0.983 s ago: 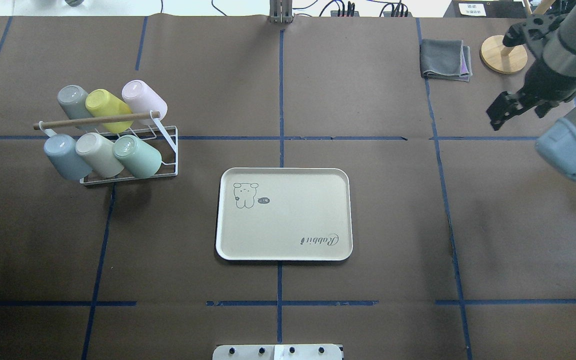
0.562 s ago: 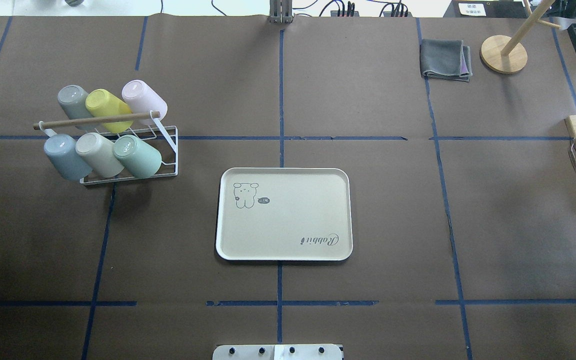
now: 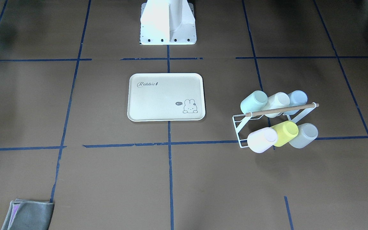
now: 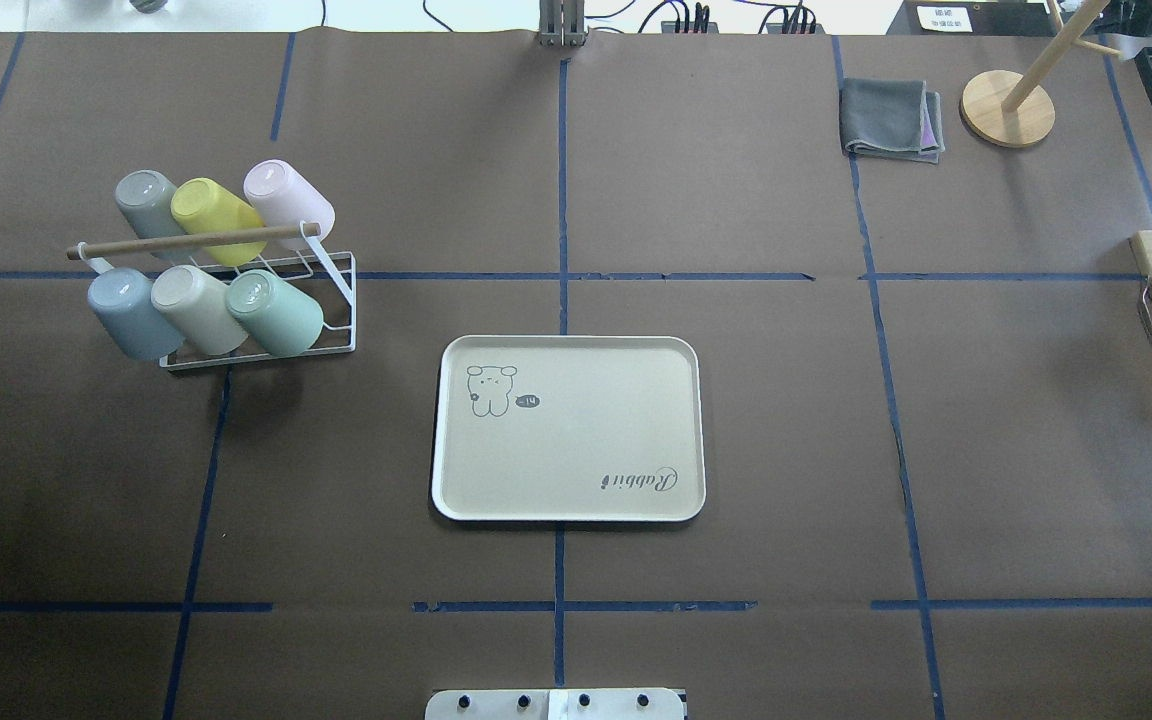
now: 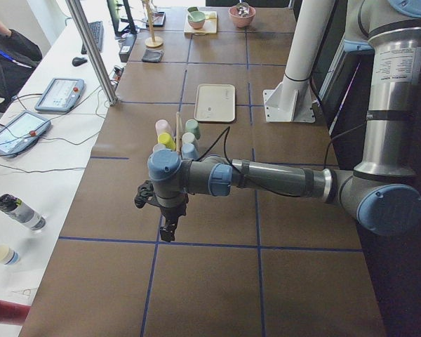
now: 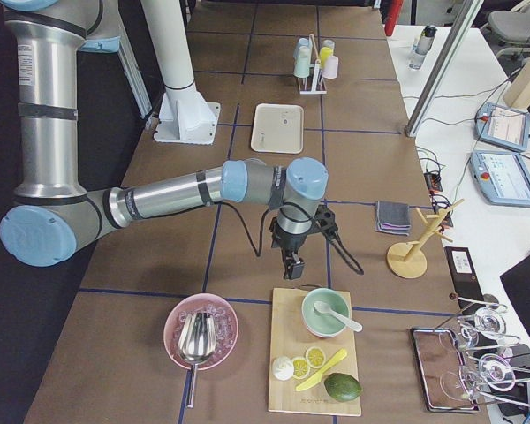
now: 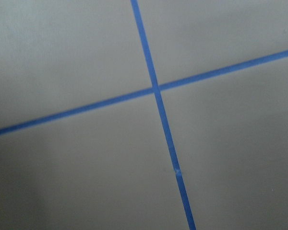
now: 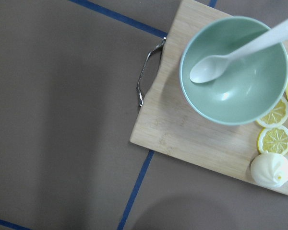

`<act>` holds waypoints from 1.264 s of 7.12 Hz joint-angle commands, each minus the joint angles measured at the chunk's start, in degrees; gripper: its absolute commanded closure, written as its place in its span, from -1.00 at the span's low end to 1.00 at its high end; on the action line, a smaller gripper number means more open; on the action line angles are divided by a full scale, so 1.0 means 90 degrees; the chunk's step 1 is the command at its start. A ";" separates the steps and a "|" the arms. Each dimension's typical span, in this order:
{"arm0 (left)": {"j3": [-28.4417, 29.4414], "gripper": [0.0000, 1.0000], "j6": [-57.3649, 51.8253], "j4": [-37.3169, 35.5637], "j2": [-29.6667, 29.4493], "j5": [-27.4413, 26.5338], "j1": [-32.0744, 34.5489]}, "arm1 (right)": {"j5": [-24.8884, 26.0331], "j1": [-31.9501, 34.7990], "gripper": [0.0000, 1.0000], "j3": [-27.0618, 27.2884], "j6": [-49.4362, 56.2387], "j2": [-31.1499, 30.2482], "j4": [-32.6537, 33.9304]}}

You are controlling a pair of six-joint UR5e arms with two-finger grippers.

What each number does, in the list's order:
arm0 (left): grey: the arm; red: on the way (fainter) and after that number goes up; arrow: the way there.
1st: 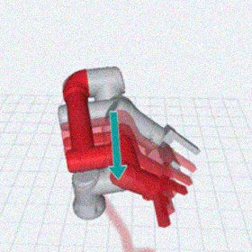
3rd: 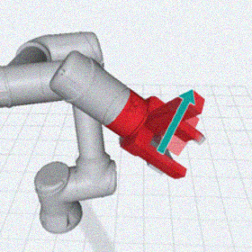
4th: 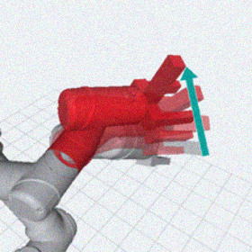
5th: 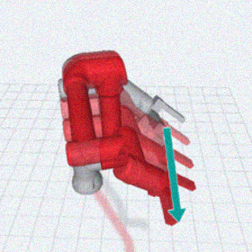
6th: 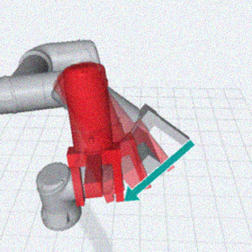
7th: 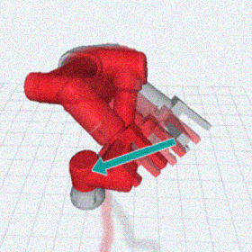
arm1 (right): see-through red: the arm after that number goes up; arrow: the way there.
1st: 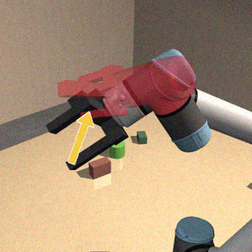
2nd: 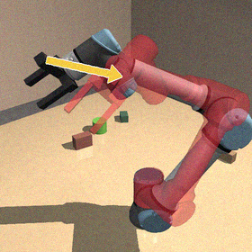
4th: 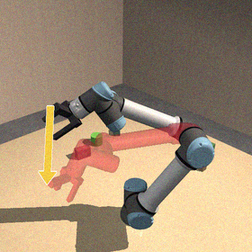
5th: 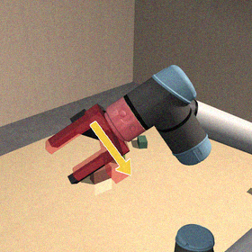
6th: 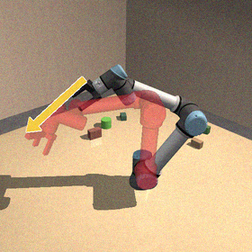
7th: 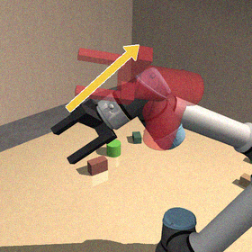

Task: Pick up and place green cup on tray

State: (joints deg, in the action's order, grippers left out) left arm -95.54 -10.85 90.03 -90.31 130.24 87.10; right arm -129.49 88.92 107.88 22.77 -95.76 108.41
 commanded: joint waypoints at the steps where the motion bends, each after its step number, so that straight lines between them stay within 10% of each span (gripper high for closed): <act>1: 0.0088 -1.00 0.0024 0.0407 -0.0188 0.0012 -0.0048 | -0.0153 0.0266 -0.99 -0.0102 -0.0456 -0.0394 -0.0346; 9: -0.0905 -0.98 -0.0035 0.2302 -0.0793 -0.0057 -0.0857 | -0.0144 0.0247 -0.99 0.0006 -0.1065 -0.0366 -0.0590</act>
State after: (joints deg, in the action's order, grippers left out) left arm -100.48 -11.27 109.65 -95.44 130.01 82.26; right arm -130.79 91.15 107.89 13.14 -98.97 103.34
